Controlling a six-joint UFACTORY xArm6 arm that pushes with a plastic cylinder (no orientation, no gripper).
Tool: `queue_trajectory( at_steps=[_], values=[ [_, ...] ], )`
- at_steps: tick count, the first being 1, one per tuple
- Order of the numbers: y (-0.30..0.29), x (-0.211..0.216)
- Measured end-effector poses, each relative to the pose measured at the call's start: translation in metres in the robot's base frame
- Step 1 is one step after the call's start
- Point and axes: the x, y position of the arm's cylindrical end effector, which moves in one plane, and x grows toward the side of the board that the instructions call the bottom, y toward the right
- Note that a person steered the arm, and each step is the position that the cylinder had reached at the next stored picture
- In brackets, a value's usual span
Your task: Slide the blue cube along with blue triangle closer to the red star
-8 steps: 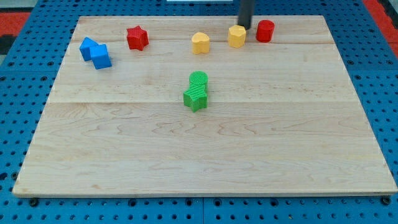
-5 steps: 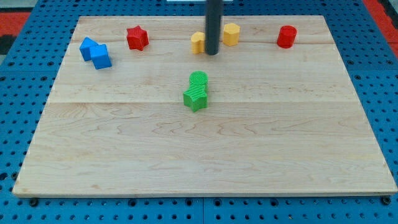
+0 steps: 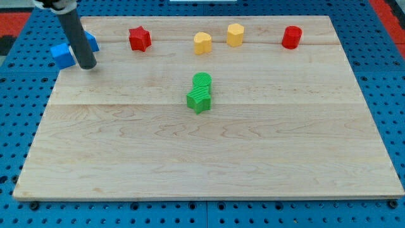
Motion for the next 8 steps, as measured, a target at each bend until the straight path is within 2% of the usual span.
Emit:
queue_trajectory(
  at_steps=[1,2,3,4,6,8],
  values=[
    [-0.075,0.026],
    [-0.078,0.016],
    [-0.065,-0.078],
    [-0.063,-0.106],
    [-0.063,-0.113],
    [0.074,-0.097]
  ],
)
